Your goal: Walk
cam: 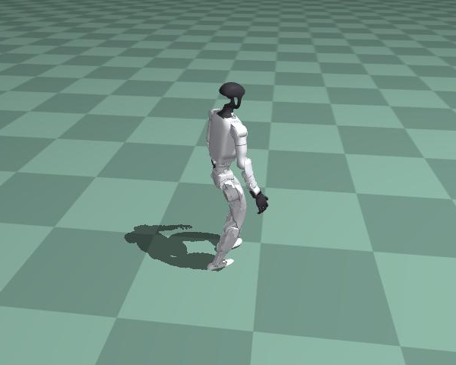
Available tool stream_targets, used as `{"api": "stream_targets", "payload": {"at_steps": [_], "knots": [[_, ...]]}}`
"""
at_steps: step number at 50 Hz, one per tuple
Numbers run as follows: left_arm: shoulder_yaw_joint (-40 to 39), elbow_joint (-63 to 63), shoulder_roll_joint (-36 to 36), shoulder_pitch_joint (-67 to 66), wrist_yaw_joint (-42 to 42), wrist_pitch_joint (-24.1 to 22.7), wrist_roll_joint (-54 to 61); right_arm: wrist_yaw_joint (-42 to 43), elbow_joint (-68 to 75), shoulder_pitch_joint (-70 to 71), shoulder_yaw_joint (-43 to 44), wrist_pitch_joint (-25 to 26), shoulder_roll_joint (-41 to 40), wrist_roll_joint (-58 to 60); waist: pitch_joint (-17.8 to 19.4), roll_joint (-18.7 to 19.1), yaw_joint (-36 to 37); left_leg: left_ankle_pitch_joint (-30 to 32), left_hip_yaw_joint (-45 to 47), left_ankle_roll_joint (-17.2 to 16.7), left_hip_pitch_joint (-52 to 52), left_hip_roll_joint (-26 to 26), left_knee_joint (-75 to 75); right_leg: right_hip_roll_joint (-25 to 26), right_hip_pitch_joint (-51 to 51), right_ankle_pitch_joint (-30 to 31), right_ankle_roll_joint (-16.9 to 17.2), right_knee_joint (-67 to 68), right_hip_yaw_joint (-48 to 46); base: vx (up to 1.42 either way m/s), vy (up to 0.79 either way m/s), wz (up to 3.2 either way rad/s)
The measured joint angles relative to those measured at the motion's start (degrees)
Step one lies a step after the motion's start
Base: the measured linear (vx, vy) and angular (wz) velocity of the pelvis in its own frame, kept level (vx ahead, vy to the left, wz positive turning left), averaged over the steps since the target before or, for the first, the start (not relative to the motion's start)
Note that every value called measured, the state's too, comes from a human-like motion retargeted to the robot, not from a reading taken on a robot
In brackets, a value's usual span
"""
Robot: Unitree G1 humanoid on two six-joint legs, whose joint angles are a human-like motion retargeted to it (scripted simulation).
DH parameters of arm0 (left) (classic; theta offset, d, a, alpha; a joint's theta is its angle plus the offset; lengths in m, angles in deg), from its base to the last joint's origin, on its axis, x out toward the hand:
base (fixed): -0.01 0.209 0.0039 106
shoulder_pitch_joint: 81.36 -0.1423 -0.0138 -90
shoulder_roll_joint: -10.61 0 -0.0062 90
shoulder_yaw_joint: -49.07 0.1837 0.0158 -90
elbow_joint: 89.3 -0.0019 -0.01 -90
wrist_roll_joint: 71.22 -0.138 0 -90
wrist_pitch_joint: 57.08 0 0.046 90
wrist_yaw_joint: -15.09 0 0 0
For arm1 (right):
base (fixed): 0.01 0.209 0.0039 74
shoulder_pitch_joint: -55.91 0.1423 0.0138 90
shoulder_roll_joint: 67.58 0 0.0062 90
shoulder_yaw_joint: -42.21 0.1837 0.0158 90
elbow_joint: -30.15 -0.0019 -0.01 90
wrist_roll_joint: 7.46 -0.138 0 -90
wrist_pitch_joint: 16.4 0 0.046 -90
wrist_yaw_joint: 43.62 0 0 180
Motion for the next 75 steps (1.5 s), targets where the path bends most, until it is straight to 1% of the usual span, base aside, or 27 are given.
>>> {"api": "stream_targets", "payload": {"at_steps": [3, 7, 9, 13, 15, 18, 20, 22, 25, 29, 32, 36, 38, 40, 43, 45, 50, 52, 54, 58, 60, 63, 65, 67, 69, 71, 75], "knots": [[0.14, -0.68, 0.6, -0.98, -0.33, 0.14, -0.18, 0.56, -1.09, 1.3, -0.75, -0.35, 0.99, 0.26, -0.26, -1.61, 0.08, 5.15, -1.02, -1.54, 0.27, -4.42, -15.27, -1.88, 2.13, -1.6, 0.3, -0.52, 0.53, 0.45, 0.04, -0.03], [0.33, -1.55, 1.19, -2.71, -0.71, 0.29, -0.26, 1.11, -2.66, 1.93, -1.62, -0.77, 1.59, 0.6, -1.03, -2.48, 0.18, 7.89, -2.53, -2.27, -0.83, -7.36, -23.17, -2.35, 3.45, -4.82, 0.1, 2.64, 1.33, 0.46, 0.05, -0.1], [0.25, -2.17, 1.44, -3.41, -0.76, 0.41, -0.07, 1.32, -3.31, 1.93, -1.94, -0.95, 1.56, 0.51, -1.46, -3.4, 0.17, 9.55, -2.65, -1.95, -0.59, -8.7, -23.89, -3.09, 4.0, -6.29, 0.08, 5.13, 1.72, 0.48, 0.04, -0.17], [-0.47, -3.45, 1.92, -4.73, -0.45, 0.68, 1.07, 1.7, -4.05, 0.96, -2.22, -1.24, 0.74, -0.04, -2.46, -5.66, 0.21, 10.65, -1.9, -0.26, -0.83, -11.05, -17.88, -5.45, 4.32, -8.04, 0.78, 13.33, 1.35, 0.5, 0.04, -0.23], [-1.03, -4.08, 2.0, -4.93, -0.24, 0.81, 2.05, 1.56, -4.03, 0.4, -2.19, -1.16, 0.11, -0.53, -2.82, -7.19, 0.18, 9.97, -1.29, 1.17, -0.48, -12.43, -14.51, -6.99, 4.01, -7.22, 2.0, 18.93, 1.51, 0.5, 0.05, -0.21], [-1.98, -4.69, 1.56, -3.75, -0.14, 1.0, 4.04, 0.33, -3.21, 0.45, -1.99, -0.71, -0.98, -1.95, -2.61, -10.34, -0.02, 7.95, -0.36, 3.95, 1.87, -15.24, -13.01, -10.08, 1.21, 0.62, 5.71, 30.54, 2.38, 0.48, 0.06, -0.17], [-2.34, -4.34, 1.19, -2.53, 0.13, 1.07, 5.02, -0.53, -2.24, 0.88, -1.79, -0.43, -1.78, -3.06, -2.52, -12.17, -0.47, 7.06, -0.02, 5.52, 3.67, -16.83, -13.82, -12.09, -2.48, 5.24, 7.44, 38.76, 2.91, 0.46, 0.08, -0.08], [-2.26, -3.23, 0.98, -1.65, 0.89, 0.94, 5.54, -0.98, -1.42, 0.77, -1.57, -0.31, -2.52, -4.03, -2.68, -12.96, -1.2, 5.79, -0.1, 6.37, 5.17, -17.59, -14.1, -13.87, -6.45, 7.21, 7.45, 45.16, 2.59, 0.47, 0.09, -0.01], [-1.92, -1.2, 0.71, 0.37, 2.17, 0.69, 6.31, -1.35, -0.03, 0.85, -1.2, -0.25, -3.24, -5.57, -2.8, -12.73, -2.36, 4.85, -0.98, 6.41, 8.47, -17.63, -16.77, -16.1, -12.69, 5.27, 5.16, 49.97, 1.49, 0.47, 0.08, 0.03], [-1.45, 1.39, 0.77, 2.81, 3.83, -0.24, 7.21, -0.96, 1.25, 0.09, -0.59, -0.45, -3.64, -7.08, -2.69, -10.96, -4.71, 4.56, -3.4, 4.83, 14.58, -16.89, -22.34, -16.89, -19.48, 0.27, 2.25, 45.18, 0.32, 0.48, 0.06, 0.21], [-0.9, 3.12, 0.76, 4.17, 4.87, -1.32, 7.67, -0.38, 2.02, -0.71, 0.0, -0.56, -3.77, -7.93, -2.54, -9.01, -6.67, 4.01, -5.58, 3.57, 18.77, -15.54, -25.79, -15.11, -23.43, -0.42, 1.76, 36.06, 0.0, 0.48, 0.02, 0.34], [-0.21, 4.93, 0.57, 5.53, 5.79, -2.97, 7.58, 0.39, 3.44, -1.52, 1.36, -0.33, -3.91, -9.27, -2.75, -5.88, -8.53, 2.55, -8.31, 2.54, 22.24, -13.0, -29.0, -9.97, -27.3, 3.28, 3.58, 19.83, 1.08, 0.47, -0.03, 0.3], [0.06, 5.58, 0.56, 5.48, 6.01, -3.63, 7.33, 0.8, 4.0, -2.28, 2.13, -0.19, -4.15, -9.74, -2.91, -5.37, -9.26, 0.93, -9.2, 2.46, 22.72, -13.13, -28.14, -8.13, -29.48, 4.66, 5.16, 13.96, 2.7, 0.46, -0.06, 0.22], [-0.11, 5.64, 0.36, 6.25, 5.84, -4.01, 7.19, 1.08, 4.79, -1.87, 3.12, -0.01, -4.05, -10.24, -3.49, -3.2, -9.44, -0.07, -10.21, 2.06, 23.31, -11.27, -29.2, -4.84, -29.56, 8.56, 6.31, 3.27, 3.63, 0.47, -0.07, 0.08], [-0.21, 5.17, 0.55, 5.52, 5.55, -4.11, 6.96, 1.79, 5.11, -2.68, 4.38, 0.04, -4.33, -11.1, -3.9, -2.82, -9.86, -3.33, -10.95, 2.19, 23.57, -11.94, -25.99, -3.15, -31.83, 9.91, 7.71, -0.06, 5.85, 0.46, -0.08, 0.1], [-0.36, 4.49, 1.1, 4.34, 5.39, -3.99, 6.83, 2.38, 5.18, -3.54, 5.08, -0.05, -4.75, -11.57, -4.41, -2.62, -9.75, -5.62, -10.94, 2.35, 23.51, -12.32, -23.13, -2.13, -33.19, 10.82, 8.08, 0.51, 6.91, 0.47, -0.07, 0.02], [-1.75, 1.28, 2.21, 1.76, 4.0, -2.93, 7.43, 3.68, 5.16, -5.1, 7.16, -0.08, -5.14, -12.4, -6.0, -0.74, -9.53, -9.24, -11.32, 1.52, 24.06, -11.39, -15.41, 0.13, -34.02, 13.16, 7.22, 6.88, 6.73, 0.51, -0.06, 0.13], [-2.58, -0.51, 2.55, 1.04, 3.15, -2.52, 8.24, 3.89, 5.09, -5.4, 7.45, -0.05, -5.15, -12.23, -6.02, 0.72, -9.4, -7.24, -12.2, -0.54, 24.7, -10.42, -11.46, 1.51, -32.59, 13.02, 6.12, 8.75, 6.13, 0.52, -0.06, 0.2], [-3.55, -2.54, 2.62, 1.12, 1.94, -2.27, 9.39, 3.79, 4.97, -5.1, 7.31, -0.05, -4.93, -11.83, -4.82, 2.86, -9.45, -2.45, -13.83, -4.12, 26.22, -8.92, -7.34, 3.41, -28.68, 12.48, 4.56, 8.05, 5.1, 0.5, -0.07, 0.17], [-4.42, -3.08, 2.27, -0.11, 1.12, -2.2, 11.0, 3.6, 2.97, -5.91, 5.63, -0.66, -5.26, -10.7, -5.13, 5.44, -8.48, 7.03, -13.87, -11.46, 21.56, -7.0, 8.72, 6.18, -24.56, 8.99, 1.12, 9.37, 3.86, 0.45, -0.07, 0.25], [-4.59, -1.96, 1.98, -0.09, 1.06, -2.33, 11.81, 3.32, 1.5, -6.15, 4.67, -0.88, -5.11, -9.83, -5.25, 6.05, -7.68, 9.67, -12.17, -13.04, 17.65, -5.54, 16.94, 6.66, -22.44, 6.56, -0.45, 10.01, 3.25, 0.45, -0.07, 0.37], [-4.97, 0.96, 1.77, 1.14, 1.54, -2.71, 13.06, 3.05, -0.47, -5.54, 3.3, -0.96, -4.71, -8.14, -5.28, 6.06, -6.06, 7.45, -8.77, -10.96, 10.13, -2.35, 26.38, 6.58, -19.24, 3.23, -1.84, 10.03, 2.48, 0.46, -0.07, 0.49], [-5.69, 3.01, 1.38, 3.48, 1.78, -2.57, 13.83, 2.69, -1.28, -3.35, 2.74, -0.68, -4.37, -7.33, -4.97, 5.03, -5.09, 4.83, -6.92, -8.43, 4.44, -1.35, 28.89, 5.42, -16.17, 2.21, -2.21, 7.48, 2.45, 0.47, -0.06, 0.53], [-5.85, 5.02, 1.99, 3.74, 2.48, -3.3, 14.2, 3.11, -2.31, -2.78, 1.82, -0.99, -4.42, -6.56, -4.99, 4.93, -3.51, 1.15, -5.78, -6.54, 0.0, 0.01, 28.49, 5.28, -13.87, -0.15, -2.69, 8.06, 2.28, 0.5, -0.04, 0.39], [-6.21, 6.46, 2.15, 5.39, 2.9, -3.48, 14.65, 3.2, -3.25, -0.48, 1.31, -1.03, -4.28, -6.09, -4.24, 3.43, -2.64, -0.25, -4.54, -4.94, -3.67, -0.6, 23.52, 3.63, -9.87, -1.18, -2.75, 5.27, 2.72, 0.54, -0.01, 0.43], [-6.15, 7.38, 2.77, 5.84, 3.37, -3.85, 14.79, 3.57, -4.59, 0.85, 0.52, -1.46, -4.31, -5.72, -3.9, 2.54, -1.81, -0.64, -3.96, -4.38, -6.37, -1.16, 16.43, 2.68, -6.44, -2.56, -2.82, 3.72, 3.03, 0.57, 0.01, 0.33], [-5.87, 7.25, 4.05, 5.97, 3.89, -3.95, 14.45, 4.15, -7.98, 3.06, -1.08, -2.39, -4.22, -4.56, -4.37, 0.39, -1.4, 2.85, -4.53, -4.8, -9.01, -4.27, -5.1, 0.3, -0.55, -4.44, -2.75, -0.06, 3.24, 0.6, 0.05, 0.37]]}}
